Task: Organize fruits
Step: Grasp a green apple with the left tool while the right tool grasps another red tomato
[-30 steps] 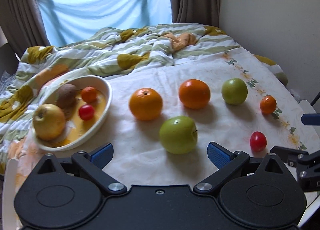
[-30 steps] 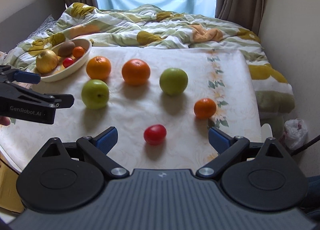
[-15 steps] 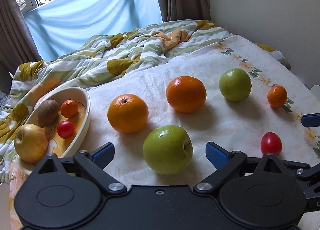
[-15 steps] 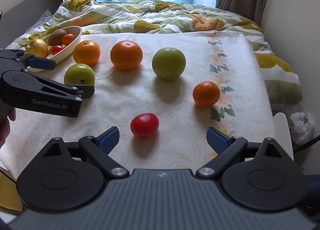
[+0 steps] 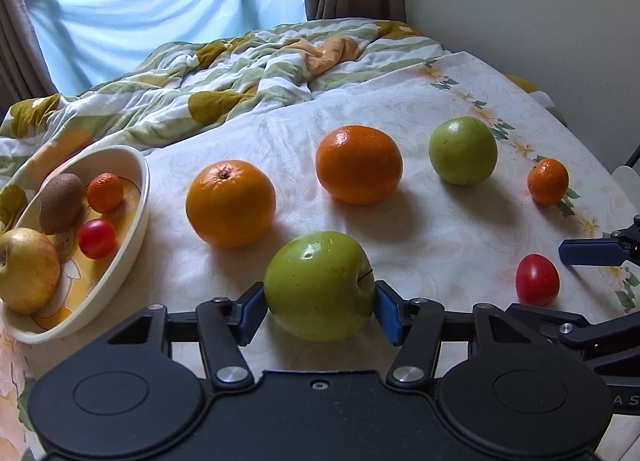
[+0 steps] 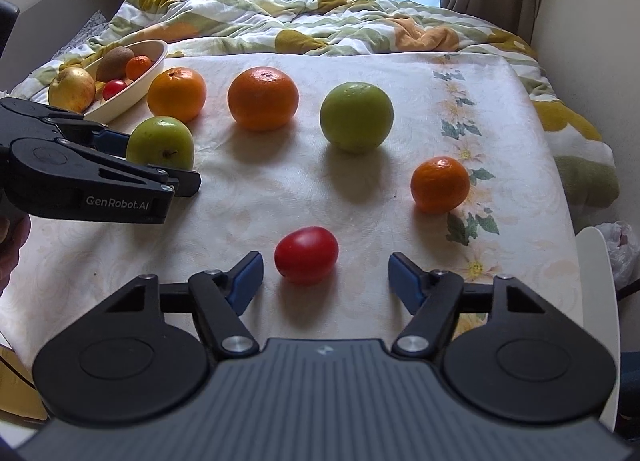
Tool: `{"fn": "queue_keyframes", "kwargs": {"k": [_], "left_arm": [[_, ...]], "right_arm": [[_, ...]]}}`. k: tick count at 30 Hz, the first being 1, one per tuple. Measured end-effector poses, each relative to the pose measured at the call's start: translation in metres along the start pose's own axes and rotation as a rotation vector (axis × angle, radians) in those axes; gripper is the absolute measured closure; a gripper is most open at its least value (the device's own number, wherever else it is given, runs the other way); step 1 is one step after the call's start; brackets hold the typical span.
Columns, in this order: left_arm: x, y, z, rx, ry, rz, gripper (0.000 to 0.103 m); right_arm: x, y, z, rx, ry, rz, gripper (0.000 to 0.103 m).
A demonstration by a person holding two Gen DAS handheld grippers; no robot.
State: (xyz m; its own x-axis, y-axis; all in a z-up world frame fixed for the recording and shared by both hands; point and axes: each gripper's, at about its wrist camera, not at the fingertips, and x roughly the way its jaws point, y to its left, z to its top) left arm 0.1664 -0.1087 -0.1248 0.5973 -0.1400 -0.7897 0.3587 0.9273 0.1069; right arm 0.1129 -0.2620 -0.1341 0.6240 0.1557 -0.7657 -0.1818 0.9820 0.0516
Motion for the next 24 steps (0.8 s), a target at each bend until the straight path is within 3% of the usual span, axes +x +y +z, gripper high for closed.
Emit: {"fn": "queue_keyframes", "kwargs": {"k": [13,15,24], "left_arm": [[-0.007,-0.001,-0.009,-0.006,-0.007,0.004,0.042],[-0.009,-0.001,-0.011,-0.016,-0.009,0.005,0.042],[-0.021,0.003,-0.021,-0.053,-0.021,0.015,0.042]], "right_arm": [[0.002,0.005,0.002,-0.020,-0.015,-0.018,0.042],[0.001,0.007,0.001,-0.029,-0.017,-0.015,0.053],[-0.008,0.010,0.003,-0.029,-0.030,-0.006,0.055]]}}
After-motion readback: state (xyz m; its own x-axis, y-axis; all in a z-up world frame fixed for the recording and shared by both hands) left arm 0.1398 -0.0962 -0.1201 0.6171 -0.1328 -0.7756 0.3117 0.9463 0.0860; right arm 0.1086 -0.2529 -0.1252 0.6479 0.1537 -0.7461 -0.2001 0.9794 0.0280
